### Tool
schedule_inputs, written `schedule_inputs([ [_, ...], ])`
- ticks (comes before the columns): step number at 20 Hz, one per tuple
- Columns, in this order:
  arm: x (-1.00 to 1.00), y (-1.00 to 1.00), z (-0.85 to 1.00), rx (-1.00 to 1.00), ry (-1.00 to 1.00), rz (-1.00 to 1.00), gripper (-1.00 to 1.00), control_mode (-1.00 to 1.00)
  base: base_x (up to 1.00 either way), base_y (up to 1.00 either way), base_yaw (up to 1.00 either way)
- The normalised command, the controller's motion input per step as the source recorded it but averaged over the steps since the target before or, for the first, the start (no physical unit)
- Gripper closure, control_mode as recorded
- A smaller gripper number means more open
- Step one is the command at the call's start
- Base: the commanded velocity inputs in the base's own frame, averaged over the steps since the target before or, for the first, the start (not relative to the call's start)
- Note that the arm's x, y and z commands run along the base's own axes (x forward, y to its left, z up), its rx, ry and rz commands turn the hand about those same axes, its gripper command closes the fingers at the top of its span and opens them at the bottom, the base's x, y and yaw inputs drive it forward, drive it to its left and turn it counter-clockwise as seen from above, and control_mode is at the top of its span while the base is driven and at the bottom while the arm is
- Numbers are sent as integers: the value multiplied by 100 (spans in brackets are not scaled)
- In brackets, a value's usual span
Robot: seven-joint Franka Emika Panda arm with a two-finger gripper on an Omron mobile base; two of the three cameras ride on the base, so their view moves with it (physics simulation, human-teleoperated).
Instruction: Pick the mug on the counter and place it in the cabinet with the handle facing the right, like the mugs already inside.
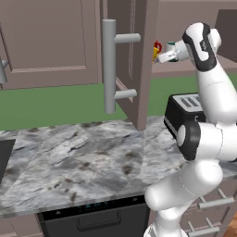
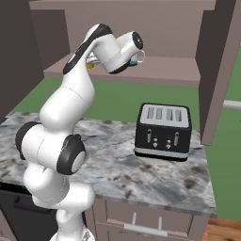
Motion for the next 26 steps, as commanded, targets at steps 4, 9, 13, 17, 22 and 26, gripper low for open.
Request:
schedule_inputs([
  [4, 7, 0, 0, 0, 0, 0, 100, -100, 0, 0, 0],
  [9, 9, 0, 0, 0, 0, 0, -100, -100, 0, 0, 0],
  [13, 15, 0, -3, 0, 0, 0, -100, -100, 0, 0, 0],
  [17, 11, 0, -1, 0, 0, 0, -100, -100, 0, 0, 0],
  [22, 0, 0, 1, 0, 0, 0, -100, -100, 0, 0, 0],
  [26, -14, 0, 4, 0, -3, 1, -100, -100, 0, 0, 0],
])
